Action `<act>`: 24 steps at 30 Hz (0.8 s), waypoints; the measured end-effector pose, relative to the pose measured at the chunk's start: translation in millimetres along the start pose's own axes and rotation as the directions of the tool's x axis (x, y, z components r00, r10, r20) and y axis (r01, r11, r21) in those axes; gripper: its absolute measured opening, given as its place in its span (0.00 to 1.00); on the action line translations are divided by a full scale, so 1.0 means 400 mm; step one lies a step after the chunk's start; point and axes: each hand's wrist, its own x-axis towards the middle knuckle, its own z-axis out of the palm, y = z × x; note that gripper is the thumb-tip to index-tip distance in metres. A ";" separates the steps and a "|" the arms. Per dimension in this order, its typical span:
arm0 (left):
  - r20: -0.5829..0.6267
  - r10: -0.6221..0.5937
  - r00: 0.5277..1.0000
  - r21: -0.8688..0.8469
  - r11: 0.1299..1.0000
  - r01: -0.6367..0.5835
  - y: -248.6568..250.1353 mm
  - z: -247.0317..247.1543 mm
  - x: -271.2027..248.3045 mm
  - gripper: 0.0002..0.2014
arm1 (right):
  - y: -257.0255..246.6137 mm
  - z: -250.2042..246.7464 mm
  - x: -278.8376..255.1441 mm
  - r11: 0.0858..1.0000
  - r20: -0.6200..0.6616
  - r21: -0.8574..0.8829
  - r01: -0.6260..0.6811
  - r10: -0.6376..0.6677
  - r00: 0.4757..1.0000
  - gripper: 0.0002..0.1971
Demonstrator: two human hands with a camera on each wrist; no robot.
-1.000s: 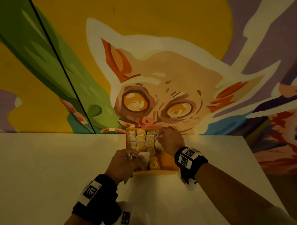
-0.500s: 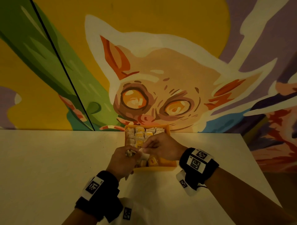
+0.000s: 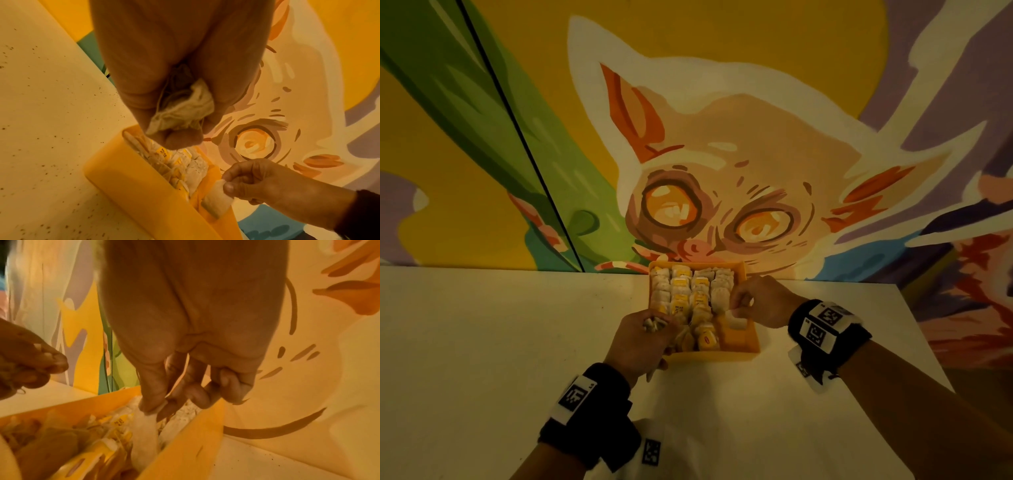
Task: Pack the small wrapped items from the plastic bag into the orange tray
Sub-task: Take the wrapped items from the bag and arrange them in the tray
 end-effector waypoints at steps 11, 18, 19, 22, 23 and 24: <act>0.021 -0.023 1.000 -0.031 0.999 0.023 0.015 -0.012 -0.005 0.05 | -0.031 0.013 0.080 0.964 -0.034 -0.255 -0.074 0.067 0.997 0.02; 0.057 -0.092 0.994 -0.089 0.991 0.097 0.017 -0.019 -0.006 0.06 | -0.041 0.027 0.095 0.911 -0.186 -0.395 -0.118 0.046 0.981 0.03; 0.081 -0.114 0.990 -0.136 0.983 0.124 0.016 -0.019 -0.006 0.06 | -0.043 0.027 0.093 0.906 -0.200 -0.406 -0.122 0.042 0.979 0.01; 0.180 -0.162 0.970 -0.334 0.918 0.215 0.022 -0.028 -0.013 0.06 | -0.046 0.033 0.083 0.919 -0.244 -0.370 -0.136 0.045 0.969 0.06; 0.209 -0.170 0.963 -0.380 0.893 0.241 0.024 -0.032 -0.015 0.07 | -0.052 0.035 0.076 0.941 -0.272 -0.316 -0.126 0.037 0.962 0.06; 0.237 -0.179 0.955 -0.409 0.873 0.265 0.025 -0.034 -0.017 0.08 | -0.061 0.040 0.069 0.970 -0.290 -0.224 -0.095 0.027 0.957 0.05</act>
